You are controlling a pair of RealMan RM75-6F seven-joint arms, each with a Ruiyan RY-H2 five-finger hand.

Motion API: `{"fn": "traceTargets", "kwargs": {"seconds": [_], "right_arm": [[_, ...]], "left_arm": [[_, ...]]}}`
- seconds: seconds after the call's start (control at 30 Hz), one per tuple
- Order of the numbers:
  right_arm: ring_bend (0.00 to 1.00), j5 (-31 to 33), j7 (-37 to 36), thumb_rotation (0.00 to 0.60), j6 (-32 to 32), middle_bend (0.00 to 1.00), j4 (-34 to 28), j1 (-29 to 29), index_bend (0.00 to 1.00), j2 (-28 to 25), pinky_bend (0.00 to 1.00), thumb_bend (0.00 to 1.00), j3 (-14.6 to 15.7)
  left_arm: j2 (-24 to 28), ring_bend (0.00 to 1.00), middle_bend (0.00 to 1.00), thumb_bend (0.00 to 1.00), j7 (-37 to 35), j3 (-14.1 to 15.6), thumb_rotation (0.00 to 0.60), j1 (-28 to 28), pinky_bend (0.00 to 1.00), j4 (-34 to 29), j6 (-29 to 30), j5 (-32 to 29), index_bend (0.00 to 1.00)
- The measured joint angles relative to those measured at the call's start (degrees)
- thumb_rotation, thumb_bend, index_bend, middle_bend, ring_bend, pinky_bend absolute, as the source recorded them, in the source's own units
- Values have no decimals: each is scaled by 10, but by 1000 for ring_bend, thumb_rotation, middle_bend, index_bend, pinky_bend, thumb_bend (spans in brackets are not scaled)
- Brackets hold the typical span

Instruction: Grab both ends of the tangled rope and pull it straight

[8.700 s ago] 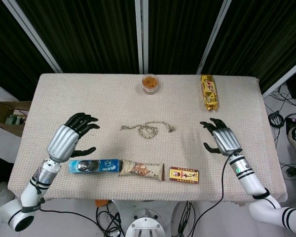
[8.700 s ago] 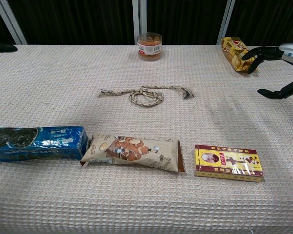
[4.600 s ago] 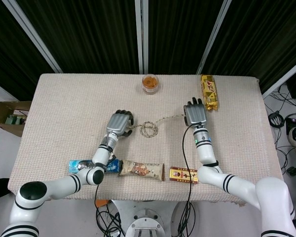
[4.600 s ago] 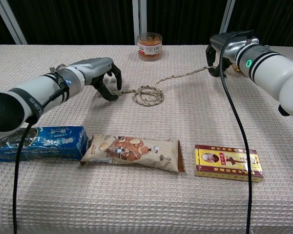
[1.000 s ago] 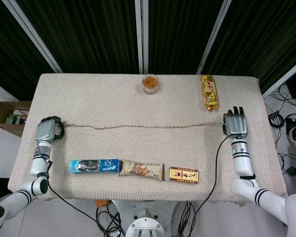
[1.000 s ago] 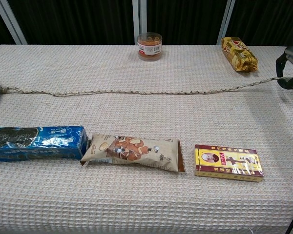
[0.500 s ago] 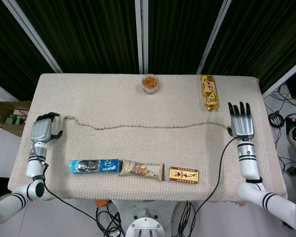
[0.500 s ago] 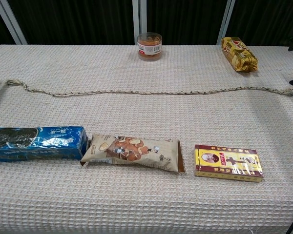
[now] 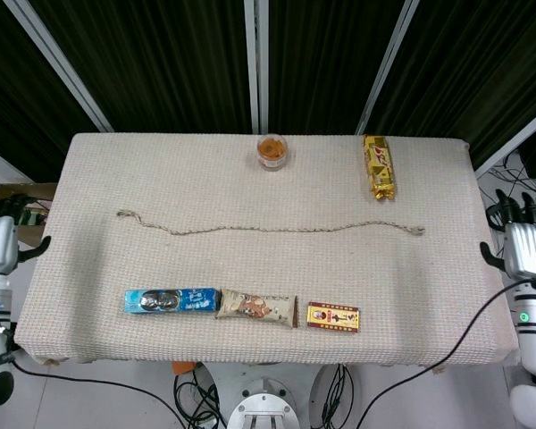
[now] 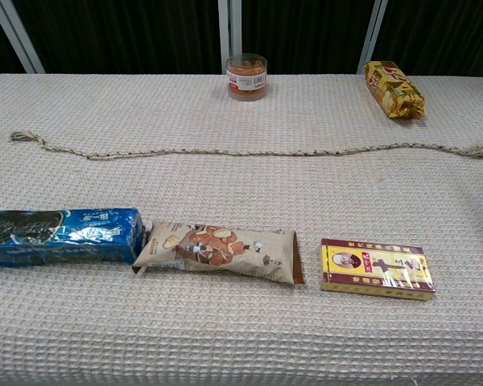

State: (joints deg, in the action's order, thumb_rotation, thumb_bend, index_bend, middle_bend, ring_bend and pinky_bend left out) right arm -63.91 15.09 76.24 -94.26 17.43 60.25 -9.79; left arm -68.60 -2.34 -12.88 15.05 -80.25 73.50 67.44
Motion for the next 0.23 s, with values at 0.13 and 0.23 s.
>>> {"fn": "traceTargets", "kwargs": {"seconds": [0.13, 0.23], "right_arm": [[0, -45, -62, 600, 54, 184, -20, -55, 101, -23, 39, 265, 22], [0, -83, -100, 600, 89, 191, -23, -90, 121, -24, 39, 266, 42]], "left_arm": [[35, 143, 175, 240, -18, 26, 600, -51, 146, -44, 56, 40, 256], [43, 143, 178, 240, -22, 48, 600, -82, 145, -65, 98, 70, 260]]}}
